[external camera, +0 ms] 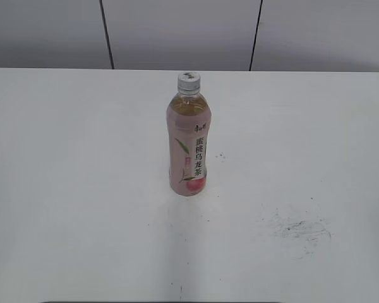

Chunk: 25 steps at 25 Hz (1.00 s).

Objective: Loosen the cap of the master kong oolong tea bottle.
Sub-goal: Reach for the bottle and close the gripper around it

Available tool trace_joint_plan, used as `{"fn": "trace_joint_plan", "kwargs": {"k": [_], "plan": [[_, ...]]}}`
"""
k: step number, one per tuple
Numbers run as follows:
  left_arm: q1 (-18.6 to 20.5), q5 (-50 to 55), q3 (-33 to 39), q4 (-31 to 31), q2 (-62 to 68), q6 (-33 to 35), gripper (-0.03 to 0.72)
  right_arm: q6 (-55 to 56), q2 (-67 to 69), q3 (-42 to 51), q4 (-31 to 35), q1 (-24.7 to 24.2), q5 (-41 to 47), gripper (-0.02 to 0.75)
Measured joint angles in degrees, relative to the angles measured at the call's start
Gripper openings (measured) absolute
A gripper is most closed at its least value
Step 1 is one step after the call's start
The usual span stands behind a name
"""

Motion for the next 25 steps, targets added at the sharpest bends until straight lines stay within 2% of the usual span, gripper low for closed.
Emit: {"fn": "trace_joint_plan", "kwargs": {"k": [25], "plan": [[0.0, 0.0, 0.0, 0.0, 0.0, 0.0, 0.241, 0.0, 0.0, 0.0, 0.0, 0.0, 0.0, 0.554]]}}
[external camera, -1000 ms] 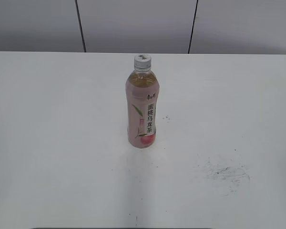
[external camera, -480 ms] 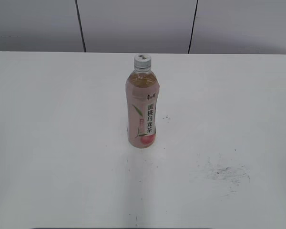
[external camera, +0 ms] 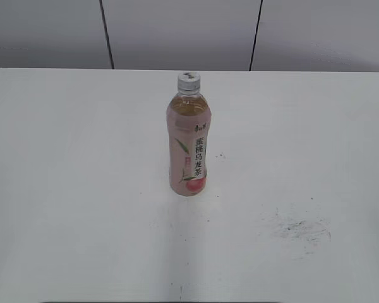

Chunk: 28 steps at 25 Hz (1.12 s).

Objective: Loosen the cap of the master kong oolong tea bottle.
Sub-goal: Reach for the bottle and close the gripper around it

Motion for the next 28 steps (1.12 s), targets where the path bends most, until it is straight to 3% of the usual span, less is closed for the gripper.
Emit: {"fn": "trace_joint_plan", "kwargs": {"k": [4, 10, 19, 23, 28], "plan": [[0.0, -2.55, -0.92, -0.28, 0.08, 0.0, 0.241, 0.0, 0.0, 0.0, 0.0, 0.0, 0.0, 0.554], [0.0, -23.54, -0.93, -6.8, 4.78, 4.81, 0.241, 0.0, 0.0, 0.0, 0.0, 0.0, 0.0, 0.554], [-0.28, -54.81, 12.29, -15.57, 20.12, 7.44, 0.241, 0.0, 0.0, 0.0, 0.0, 0.0, 0.0, 0.554], [-3.65, -65.67, 16.8, -14.44, 29.44, 7.5, 0.241, 0.0, 0.0, 0.0, 0.0, 0.0, 0.0, 0.554], [-12.92, -79.55, 17.4, -9.06, 45.1, 7.5, 0.241, 0.0, 0.0, 0.0, 0.0, 0.0, 0.0, 0.554]]}}
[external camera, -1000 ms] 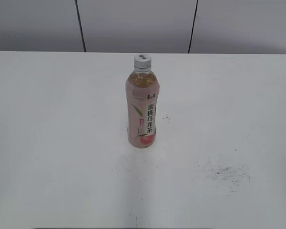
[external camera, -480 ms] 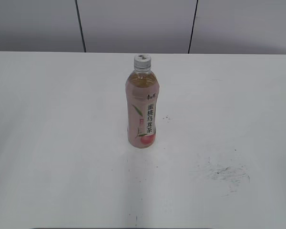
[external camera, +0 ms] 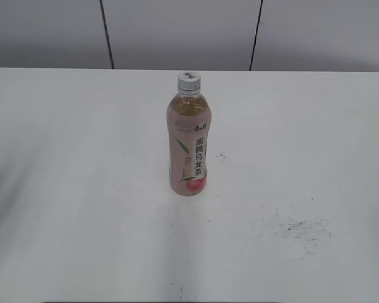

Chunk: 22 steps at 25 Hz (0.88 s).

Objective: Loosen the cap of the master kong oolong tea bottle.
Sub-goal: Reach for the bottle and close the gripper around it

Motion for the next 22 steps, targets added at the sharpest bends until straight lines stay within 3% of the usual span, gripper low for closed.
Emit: {"fn": "trace_joint_plan", "kwargs": {"k": [4, 7, 13, 22], "plan": [[-7.48, -13.37, 0.06, 0.8, 15.86, -0.43, 0.245, 0.0, 0.0, 0.0, 0.0, 0.0, 0.0, 0.554], [-10.76, -23.25, 0.11, 4.55, 25.68, -2.32, 0.293, 0.0, 0.0, 0.0, 0.0, 0.0, 0.0, 0.554], [-11.81, -44.16, 0.11, 24.0, 43.09, -10.18, 0.46, 0.0, 0.0, 0.0, 0.0, 0.0, -0.02, 0.554], [-11.83, -47.67, -5.2, 34.78, 58.62, -11.45, 0.525, 0.0, 0.0, 0.0, 0.0, 0.0, -0.02, 0.554]]}}
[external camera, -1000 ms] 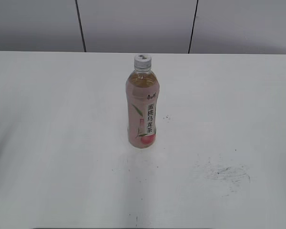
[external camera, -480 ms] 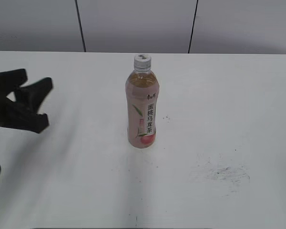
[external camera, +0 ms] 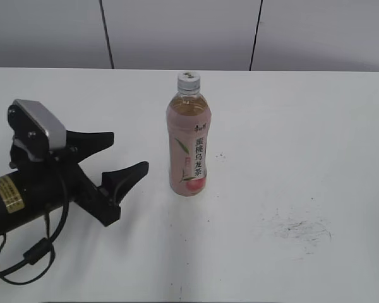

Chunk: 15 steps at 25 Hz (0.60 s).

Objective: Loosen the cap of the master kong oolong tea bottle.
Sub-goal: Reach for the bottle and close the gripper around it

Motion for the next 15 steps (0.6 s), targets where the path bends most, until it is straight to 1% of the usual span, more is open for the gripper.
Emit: {"fn": "trace_joint_plan", "kwargs": {"k": [4, 7, 10, 15], "plan": [[0.0, -0.46, -4.69, 2.83, 1.94, -3.37, 0.526, 0.0, 0.0, 0.0, 0.0, 0.0, 0.0, 0.554], [0.0, -0.88, -7.57, 6.34, 5.03, -5.58, 0.526, 0.0, 0.0, 0.0, 0.05, 0.0, 0.0, 0.554], [0.0, -0.83, -9.66, 9.11, 8.14, -6.6, 0.529, 0.0, 0.0, 0.0, 0.36, 0.0, 0.0, 0.554], [-0.4, -0.71, -13.43, 10.04, 10.3, -8.07, 0.531, 0.0, 0.0, 0.0, 0.84, 0.0, 0.0, 0.554]]}}
